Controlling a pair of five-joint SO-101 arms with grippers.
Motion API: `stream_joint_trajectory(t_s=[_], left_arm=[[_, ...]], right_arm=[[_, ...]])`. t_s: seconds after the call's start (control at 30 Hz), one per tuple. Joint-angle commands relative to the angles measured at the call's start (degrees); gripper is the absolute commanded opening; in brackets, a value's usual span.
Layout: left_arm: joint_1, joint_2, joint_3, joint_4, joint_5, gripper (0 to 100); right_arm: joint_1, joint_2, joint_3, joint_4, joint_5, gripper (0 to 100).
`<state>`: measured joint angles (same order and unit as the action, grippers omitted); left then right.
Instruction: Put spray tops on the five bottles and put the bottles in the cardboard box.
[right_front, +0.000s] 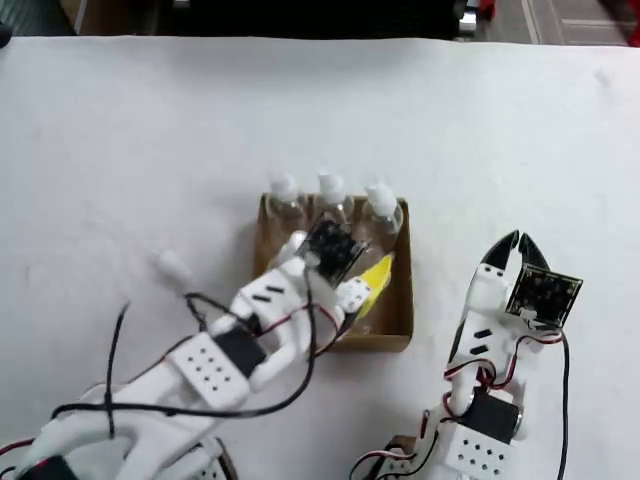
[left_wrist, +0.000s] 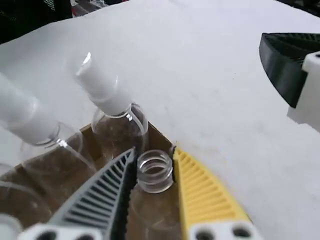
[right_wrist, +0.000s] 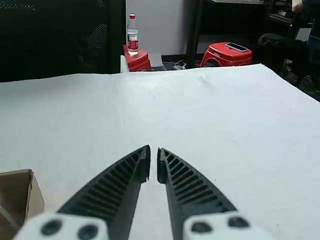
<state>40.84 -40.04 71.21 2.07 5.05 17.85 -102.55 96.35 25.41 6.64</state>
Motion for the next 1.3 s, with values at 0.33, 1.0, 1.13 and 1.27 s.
stream_joint_trajectory(t_s=[0.33, 1.0, 1.13, 1.27], left_arm=[[2.2, -0.9, 1.0, -4.8, 0.0, 2], [4.2, -7.5, -3.2, 13.6, -0.6, 12], [4.2, -8.1, -3.3, 14.3, -0.6, 12], [4.1, -8.1, -3.5, 14.3, -0.5, 13]], right_arm=[[0.1, -0.1, 0.4, 0.2, 0.7, 1.6], [0.0, -0.1, 0.4, 0.3, 0.7, 1.6], [0.0, 0.0, 0.4, 0.3, 0.8, 1.6], [0.0, 0.0, 0.4, 0.3, 0.8, 1.6]])
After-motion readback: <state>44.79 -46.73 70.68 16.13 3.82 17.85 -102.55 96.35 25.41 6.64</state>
